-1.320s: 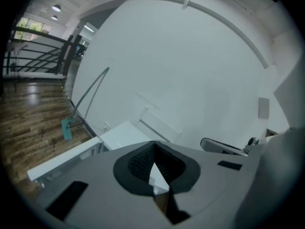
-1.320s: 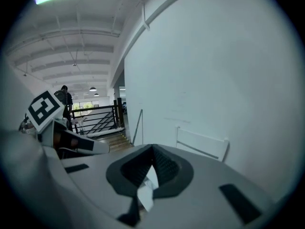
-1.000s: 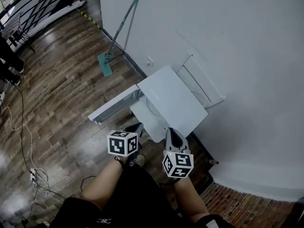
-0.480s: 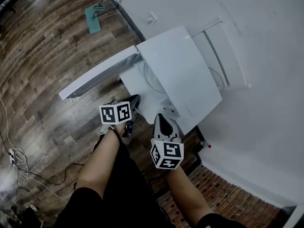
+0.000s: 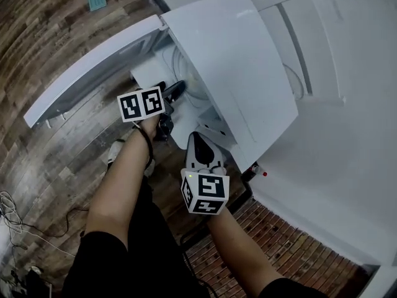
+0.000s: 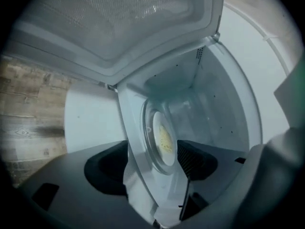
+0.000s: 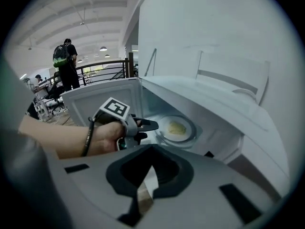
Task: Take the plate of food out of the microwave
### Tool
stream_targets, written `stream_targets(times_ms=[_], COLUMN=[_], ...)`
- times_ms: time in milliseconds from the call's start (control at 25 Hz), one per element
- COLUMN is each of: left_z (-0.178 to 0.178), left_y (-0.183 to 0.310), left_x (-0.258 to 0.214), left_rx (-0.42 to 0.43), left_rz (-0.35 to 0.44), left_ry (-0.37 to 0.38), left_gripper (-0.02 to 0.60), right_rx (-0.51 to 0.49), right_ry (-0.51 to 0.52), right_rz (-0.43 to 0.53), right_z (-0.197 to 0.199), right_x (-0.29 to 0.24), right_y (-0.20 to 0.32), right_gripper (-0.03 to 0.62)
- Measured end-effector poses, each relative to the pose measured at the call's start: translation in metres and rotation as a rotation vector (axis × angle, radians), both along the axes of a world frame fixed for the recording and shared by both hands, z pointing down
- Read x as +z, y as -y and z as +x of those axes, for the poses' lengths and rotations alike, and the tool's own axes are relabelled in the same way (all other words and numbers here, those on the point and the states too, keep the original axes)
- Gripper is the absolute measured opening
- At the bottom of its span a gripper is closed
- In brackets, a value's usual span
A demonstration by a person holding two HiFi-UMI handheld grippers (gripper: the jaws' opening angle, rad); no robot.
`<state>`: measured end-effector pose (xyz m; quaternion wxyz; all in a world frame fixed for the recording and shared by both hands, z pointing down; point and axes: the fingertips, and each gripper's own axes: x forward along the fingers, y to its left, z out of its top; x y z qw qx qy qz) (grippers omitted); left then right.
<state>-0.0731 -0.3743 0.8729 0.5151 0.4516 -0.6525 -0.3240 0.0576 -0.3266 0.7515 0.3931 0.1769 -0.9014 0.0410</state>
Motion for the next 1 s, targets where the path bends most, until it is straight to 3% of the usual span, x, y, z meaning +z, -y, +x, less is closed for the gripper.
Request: stream_targets(times_ms=[200,320,440,520,720,920,1000], left_z=[0.005,0.004,0.003,0.003,0.009,0.024,0.023], left_y=[0.029,0.031,0.029,0.027,0.01,-0.004,-0.007], left_x=[0.017,0.026,0.033,0.034,0.035,0.03,0.022], left_rx=[-0.002,-0.017,0.004,0.016,0.003,0.005,-0.004], left_rz=[-0.027,-0.084,-0.151,-0.157,-0.096,0.04,0.095], left_ry=[-0.077,-0.089,-0.065,-0.062,-0.133,-0.243,-0.26], left_gripper=[0.327,0.33,0.261,0.259,0.245,0.203,0.121], right_rx=[0.002,0.021,0.041,0.044,0.026,0.02,0.014], right_ry=[-0.012,-0.022,-0.026,-0.025,-0.02,-0.026,-0.026], right_rz=[-0.014,-0.021,-0.036,-0.044,-0.056,-0.074,-0.076], right_z=[0.008,0.011,0.013,0.012,0.01,0.012,0.012], right_x=[0.005,0.007,0.01,0.011,0.012,0.016,0.017], right_y=[-0.002,0.002,0.006,0.005,-0.002,-0.007,-0.008], right_gripper=[0.006,0.006,0.006,0.006,0.006,0.006,0.006])
